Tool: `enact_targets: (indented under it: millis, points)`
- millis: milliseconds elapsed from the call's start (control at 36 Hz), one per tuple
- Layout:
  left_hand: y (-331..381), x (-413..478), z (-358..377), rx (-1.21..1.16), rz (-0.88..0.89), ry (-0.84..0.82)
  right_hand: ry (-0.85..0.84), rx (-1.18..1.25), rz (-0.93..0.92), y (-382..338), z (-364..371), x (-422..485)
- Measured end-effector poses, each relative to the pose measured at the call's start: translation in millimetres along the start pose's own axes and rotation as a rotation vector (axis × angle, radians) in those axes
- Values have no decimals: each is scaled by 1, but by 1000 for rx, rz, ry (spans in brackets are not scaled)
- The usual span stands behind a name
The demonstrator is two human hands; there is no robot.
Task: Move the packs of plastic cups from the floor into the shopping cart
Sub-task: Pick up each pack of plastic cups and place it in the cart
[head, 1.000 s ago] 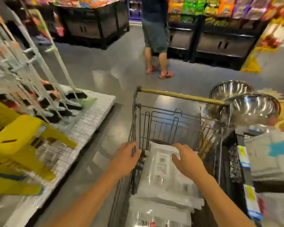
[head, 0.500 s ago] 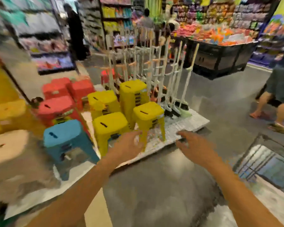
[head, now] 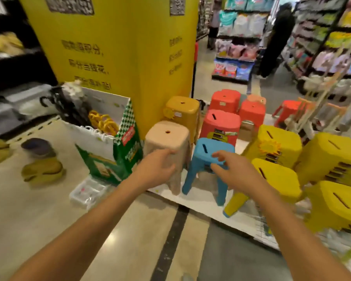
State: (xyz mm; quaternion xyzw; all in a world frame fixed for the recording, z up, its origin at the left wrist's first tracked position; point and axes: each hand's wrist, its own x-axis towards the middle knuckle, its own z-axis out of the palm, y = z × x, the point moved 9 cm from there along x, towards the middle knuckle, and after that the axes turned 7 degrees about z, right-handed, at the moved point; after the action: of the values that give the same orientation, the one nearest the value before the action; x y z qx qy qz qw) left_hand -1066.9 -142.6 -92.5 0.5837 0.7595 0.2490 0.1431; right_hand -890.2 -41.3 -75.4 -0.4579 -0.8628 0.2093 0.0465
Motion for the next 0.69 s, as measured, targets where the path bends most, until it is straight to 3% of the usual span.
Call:
enact_targets:
  millis: [389, 694]
  points:
    - [-158, -14, -82, -4, -556, 342, -274, -67, -508, -163, 58, 161]
    - [-262, -65, -106, -32, -830, 488, -426, -143, -724, -279, 160, 228]
